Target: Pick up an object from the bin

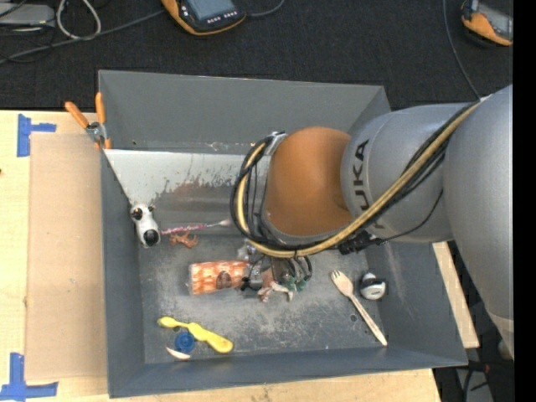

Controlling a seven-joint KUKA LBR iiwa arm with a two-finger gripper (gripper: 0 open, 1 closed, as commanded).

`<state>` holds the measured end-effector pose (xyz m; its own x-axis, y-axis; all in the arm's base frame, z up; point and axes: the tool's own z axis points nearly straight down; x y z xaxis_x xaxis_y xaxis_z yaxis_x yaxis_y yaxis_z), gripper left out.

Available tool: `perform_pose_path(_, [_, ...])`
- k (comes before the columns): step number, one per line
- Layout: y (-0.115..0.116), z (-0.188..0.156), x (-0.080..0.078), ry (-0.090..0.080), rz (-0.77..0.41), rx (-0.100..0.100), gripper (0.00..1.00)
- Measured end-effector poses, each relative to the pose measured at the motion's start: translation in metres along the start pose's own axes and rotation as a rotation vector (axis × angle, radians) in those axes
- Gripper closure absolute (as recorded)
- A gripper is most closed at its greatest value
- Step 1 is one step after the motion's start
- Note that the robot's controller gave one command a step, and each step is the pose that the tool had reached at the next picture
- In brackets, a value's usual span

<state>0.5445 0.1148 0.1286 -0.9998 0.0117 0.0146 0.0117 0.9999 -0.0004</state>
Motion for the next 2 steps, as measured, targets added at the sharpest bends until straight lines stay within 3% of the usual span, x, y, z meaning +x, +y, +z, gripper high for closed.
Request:
perform_pose_path(1, [0.000,-0.030,-0.001,-0.004,0.000,-0.001,1.00])
perform_pose_path(2, [0.000,-0.070,0.001,0.003,0.002,0.000,1.00])
